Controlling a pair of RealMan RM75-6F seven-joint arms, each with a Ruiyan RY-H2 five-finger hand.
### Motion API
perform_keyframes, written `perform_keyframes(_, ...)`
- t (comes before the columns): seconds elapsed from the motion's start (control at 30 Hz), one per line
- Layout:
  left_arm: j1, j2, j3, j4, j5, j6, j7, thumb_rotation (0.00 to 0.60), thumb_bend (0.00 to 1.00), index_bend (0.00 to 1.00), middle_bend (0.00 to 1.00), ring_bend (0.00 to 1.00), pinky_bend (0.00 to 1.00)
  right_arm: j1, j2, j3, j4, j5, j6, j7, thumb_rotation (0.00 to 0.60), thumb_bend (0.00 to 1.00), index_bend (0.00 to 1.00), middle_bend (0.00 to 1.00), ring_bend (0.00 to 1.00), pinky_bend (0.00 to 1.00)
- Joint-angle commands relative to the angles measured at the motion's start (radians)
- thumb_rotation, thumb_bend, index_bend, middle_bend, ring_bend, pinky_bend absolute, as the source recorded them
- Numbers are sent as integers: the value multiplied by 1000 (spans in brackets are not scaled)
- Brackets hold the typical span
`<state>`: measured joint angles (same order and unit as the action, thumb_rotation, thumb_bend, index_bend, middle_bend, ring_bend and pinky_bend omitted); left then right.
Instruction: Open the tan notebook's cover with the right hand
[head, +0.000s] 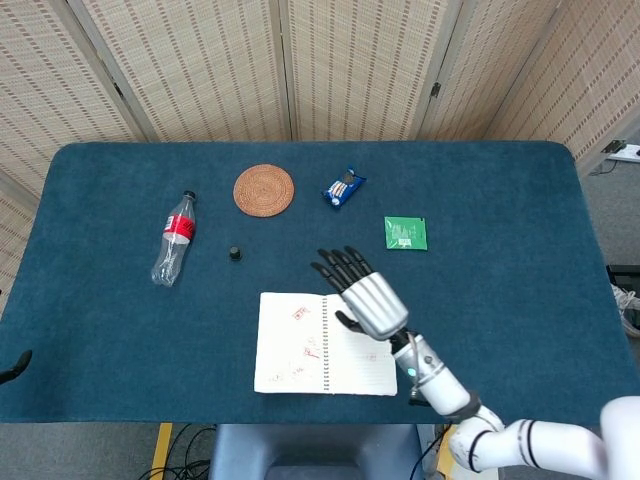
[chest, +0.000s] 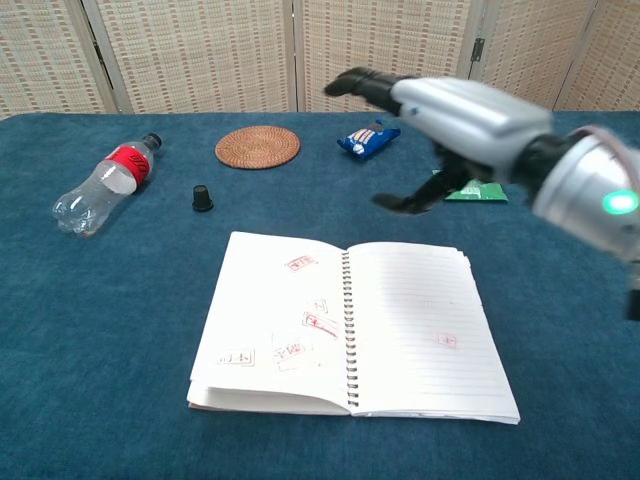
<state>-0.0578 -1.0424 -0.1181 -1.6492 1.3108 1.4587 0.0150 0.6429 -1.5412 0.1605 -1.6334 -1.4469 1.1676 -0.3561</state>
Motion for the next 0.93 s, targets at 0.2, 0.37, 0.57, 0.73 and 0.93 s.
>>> perform_keyframes(0.2, -12, -19, 38, -20, 64, -4, 64, 600, 272, 101, 40, 27, 129, -276, 345, -120, -200, 47, 243, -92, 600, 328, 0, 0, 0, 0)
perform_keyframes(0.37, -12, -29, 53, -26, 96, 6, 93, 600, 272, 101, 40, 27, 129, -409, 378, -186, -123, 6, 372, -7, 600, 329, 0, 0, 0, 0)
perform_keyframes(0.57, -8, -32, 67, -36, 122, 17, 109, 600, 272, 101, 40, 27, 129, -518, 341, -213, 20, -22, 471, 127, 600, 330, 0, 0, 0, 0)
perform_keyframes(0.73, -6, -31, 79, -44, 148, 24, 115, 600, 272, 101, 40, 27, 129, -513, 370, -188, 46, -3, 417, 249, 600, 330, 0, 0, 0, 0)
perform_keyframes(0.93, -6, -31, 75, -41, 137, 22, 109, 600, 272, 101, 40, 27, 129, -529, 364, -174, 44, -35, 438, 233, 600, 330, 0, 0, 0, 0)
